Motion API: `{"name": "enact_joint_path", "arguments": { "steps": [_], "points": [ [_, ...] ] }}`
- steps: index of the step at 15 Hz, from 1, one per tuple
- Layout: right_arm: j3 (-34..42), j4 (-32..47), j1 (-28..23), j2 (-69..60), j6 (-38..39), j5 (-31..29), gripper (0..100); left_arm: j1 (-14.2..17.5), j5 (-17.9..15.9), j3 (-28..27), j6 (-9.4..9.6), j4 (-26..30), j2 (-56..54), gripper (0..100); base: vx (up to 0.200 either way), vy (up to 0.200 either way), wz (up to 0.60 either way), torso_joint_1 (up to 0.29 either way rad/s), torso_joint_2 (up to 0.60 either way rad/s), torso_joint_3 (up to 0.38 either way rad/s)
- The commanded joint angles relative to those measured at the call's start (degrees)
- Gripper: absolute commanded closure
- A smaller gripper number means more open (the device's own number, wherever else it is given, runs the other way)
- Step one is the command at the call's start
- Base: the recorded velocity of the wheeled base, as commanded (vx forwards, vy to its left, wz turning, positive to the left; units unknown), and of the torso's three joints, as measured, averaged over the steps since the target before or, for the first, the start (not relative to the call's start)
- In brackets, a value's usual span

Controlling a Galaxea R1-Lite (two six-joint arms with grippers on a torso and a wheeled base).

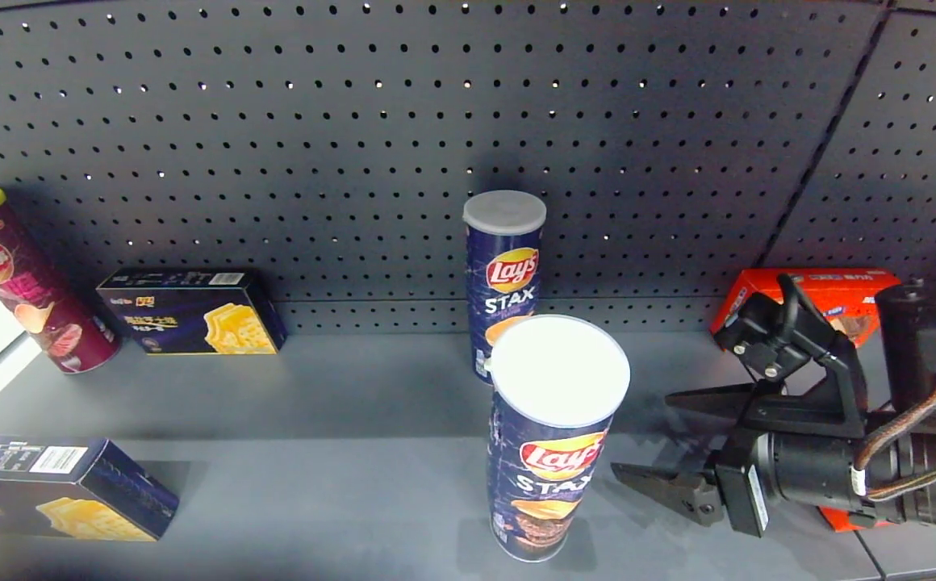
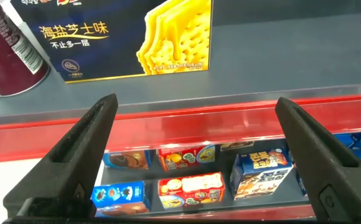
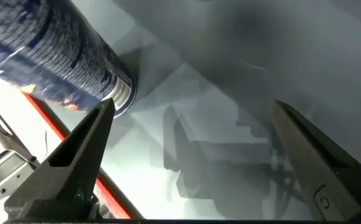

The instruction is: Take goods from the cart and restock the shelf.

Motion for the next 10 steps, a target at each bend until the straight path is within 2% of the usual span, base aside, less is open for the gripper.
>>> {"name": "enact_joint_path", "arguments": {
  "steps": [1, 10],
  "points": [
    [-0.6, 0.0, 0.4, 1.7, 0.0, 0.0, 0, 0.0, 0.0, 0.0, 0.02, 0.0, 0.2, 0, 0.0, 0.0, 0.0, 0.0, 0.0, 0.0],
    [-2.5, -0.4, 1.6, 6.7, -0.1, -1.1, 0, 0.0, 0.3, 0.0, -0.59, 0.0, 0.2, 0, 0.0, 0.0, 0.0, 0.0, 0.0, 0.0]
  ]
}}
